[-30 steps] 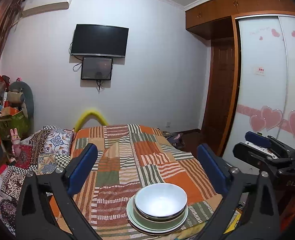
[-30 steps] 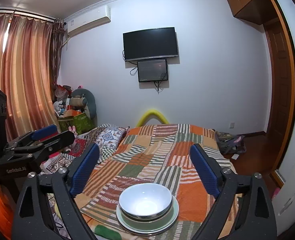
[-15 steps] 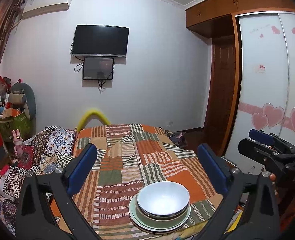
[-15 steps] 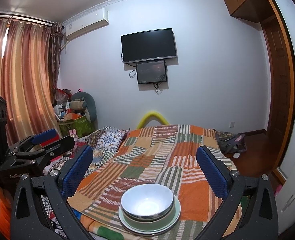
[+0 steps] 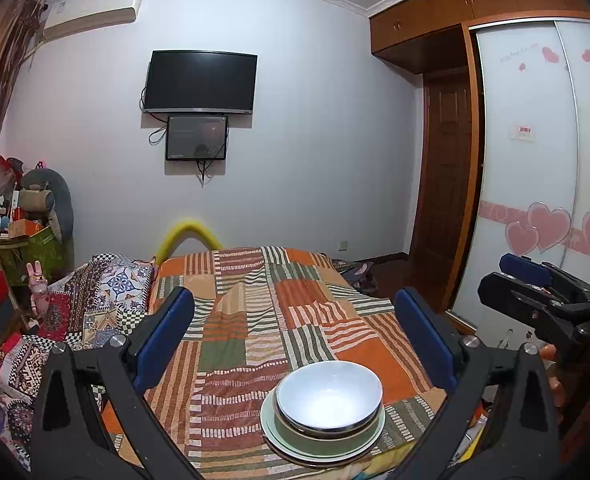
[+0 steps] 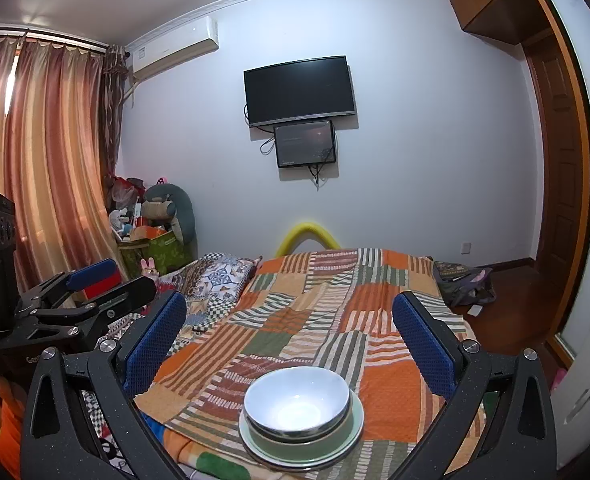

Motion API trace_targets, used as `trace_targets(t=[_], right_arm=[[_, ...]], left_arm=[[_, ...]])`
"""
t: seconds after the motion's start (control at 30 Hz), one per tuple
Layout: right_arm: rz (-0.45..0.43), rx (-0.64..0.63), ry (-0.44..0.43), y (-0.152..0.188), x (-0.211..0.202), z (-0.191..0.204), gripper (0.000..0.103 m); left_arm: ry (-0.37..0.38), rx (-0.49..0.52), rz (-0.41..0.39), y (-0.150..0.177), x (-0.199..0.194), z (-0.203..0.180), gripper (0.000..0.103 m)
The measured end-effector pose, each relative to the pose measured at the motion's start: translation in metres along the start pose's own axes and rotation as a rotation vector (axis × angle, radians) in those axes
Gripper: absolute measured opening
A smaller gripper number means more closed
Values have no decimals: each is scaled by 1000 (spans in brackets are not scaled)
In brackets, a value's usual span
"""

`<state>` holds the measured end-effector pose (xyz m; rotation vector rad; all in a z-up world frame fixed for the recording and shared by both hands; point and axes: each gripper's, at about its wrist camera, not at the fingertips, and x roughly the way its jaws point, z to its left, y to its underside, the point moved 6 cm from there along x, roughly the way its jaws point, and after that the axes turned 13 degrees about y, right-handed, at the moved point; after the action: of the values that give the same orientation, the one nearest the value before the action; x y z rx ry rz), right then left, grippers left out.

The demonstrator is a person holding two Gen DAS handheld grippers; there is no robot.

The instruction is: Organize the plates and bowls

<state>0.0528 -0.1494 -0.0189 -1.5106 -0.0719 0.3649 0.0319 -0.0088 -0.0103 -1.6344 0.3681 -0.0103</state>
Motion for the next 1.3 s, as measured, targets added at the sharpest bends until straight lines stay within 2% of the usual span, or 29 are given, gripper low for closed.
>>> trace_targets(t=[1.3], right_arm=[[4,-8,-9,1,1,-3,103]], left_arm=[[30,-20,8,0,3,-1,103]])
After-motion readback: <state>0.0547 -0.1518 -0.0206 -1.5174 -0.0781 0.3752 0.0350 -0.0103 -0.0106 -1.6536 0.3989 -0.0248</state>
